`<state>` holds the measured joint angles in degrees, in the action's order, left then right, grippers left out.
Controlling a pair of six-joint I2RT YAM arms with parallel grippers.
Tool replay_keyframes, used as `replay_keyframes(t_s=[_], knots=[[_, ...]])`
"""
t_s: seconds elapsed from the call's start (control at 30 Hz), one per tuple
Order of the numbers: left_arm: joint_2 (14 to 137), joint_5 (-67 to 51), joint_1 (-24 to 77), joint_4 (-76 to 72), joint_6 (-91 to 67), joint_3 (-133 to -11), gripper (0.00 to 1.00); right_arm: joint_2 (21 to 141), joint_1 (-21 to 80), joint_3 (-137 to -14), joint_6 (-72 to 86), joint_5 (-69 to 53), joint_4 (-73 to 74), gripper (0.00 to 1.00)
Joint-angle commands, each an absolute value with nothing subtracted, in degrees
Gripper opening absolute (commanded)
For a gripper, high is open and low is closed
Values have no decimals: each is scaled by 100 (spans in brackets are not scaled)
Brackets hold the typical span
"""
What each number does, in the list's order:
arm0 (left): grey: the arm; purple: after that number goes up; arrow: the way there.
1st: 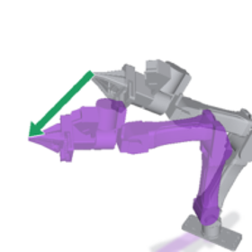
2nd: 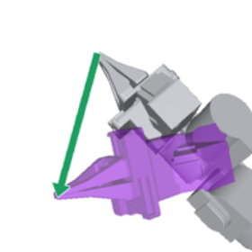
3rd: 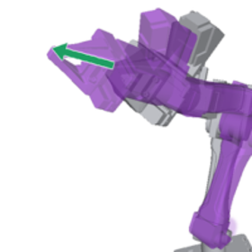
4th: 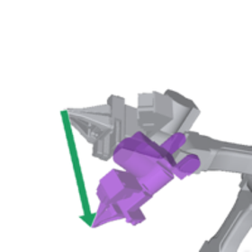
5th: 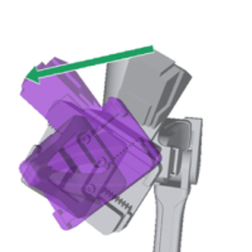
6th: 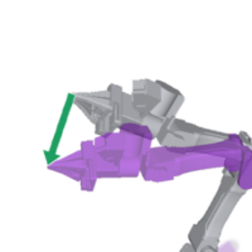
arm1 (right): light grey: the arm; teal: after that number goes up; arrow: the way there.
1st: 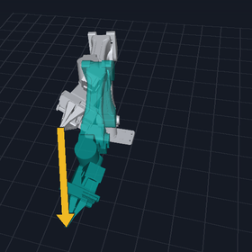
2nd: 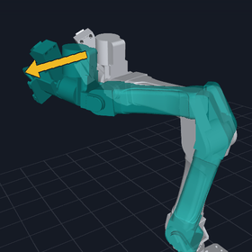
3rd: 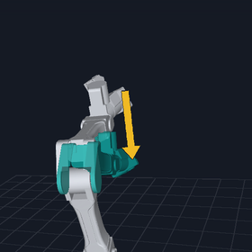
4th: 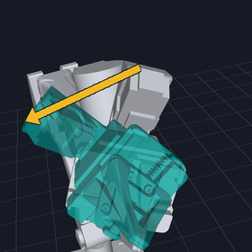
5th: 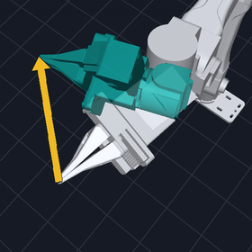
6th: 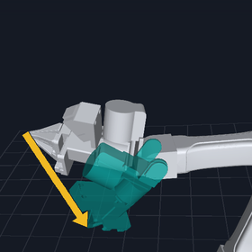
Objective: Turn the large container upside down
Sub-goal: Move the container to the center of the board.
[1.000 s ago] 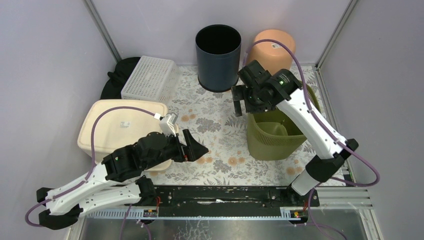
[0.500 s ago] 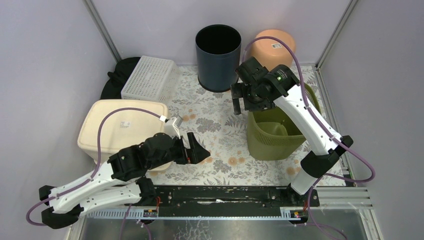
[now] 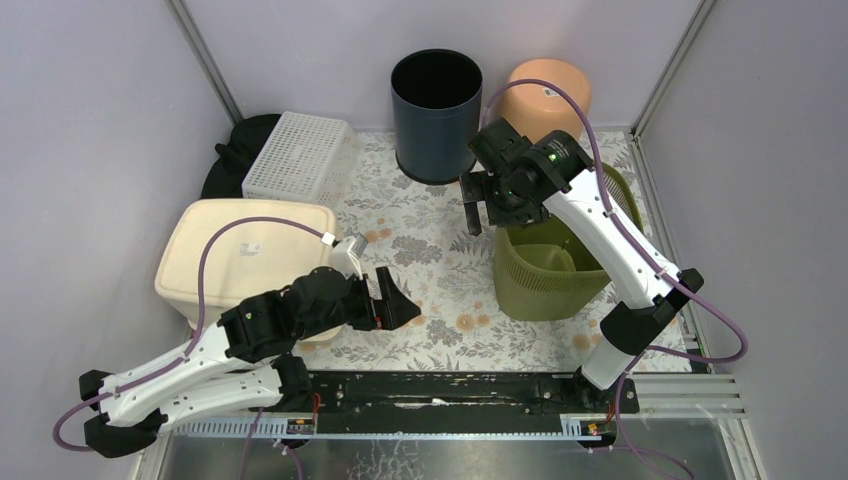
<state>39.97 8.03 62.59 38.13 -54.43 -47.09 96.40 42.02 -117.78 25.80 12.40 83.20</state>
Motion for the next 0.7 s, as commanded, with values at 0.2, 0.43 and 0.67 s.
replay_keyframes(t_s=[0.2, 0.43, 0.67], knots=[[4016, 857, 6268, 3731, -5470, -4693, 100, 9651, 4244, -11736, 2601, 1182, 8397, 98], [4102, 956, 6269, 3868, -5533, -4727, 100, 9640, 4245, -11679, 2597, 1209, 8405, 89], [4218, 883, 6272, 3740, -5490, -4653, 100, 9655, 4245, -11622, 2624, 1145, 8411, 85]])
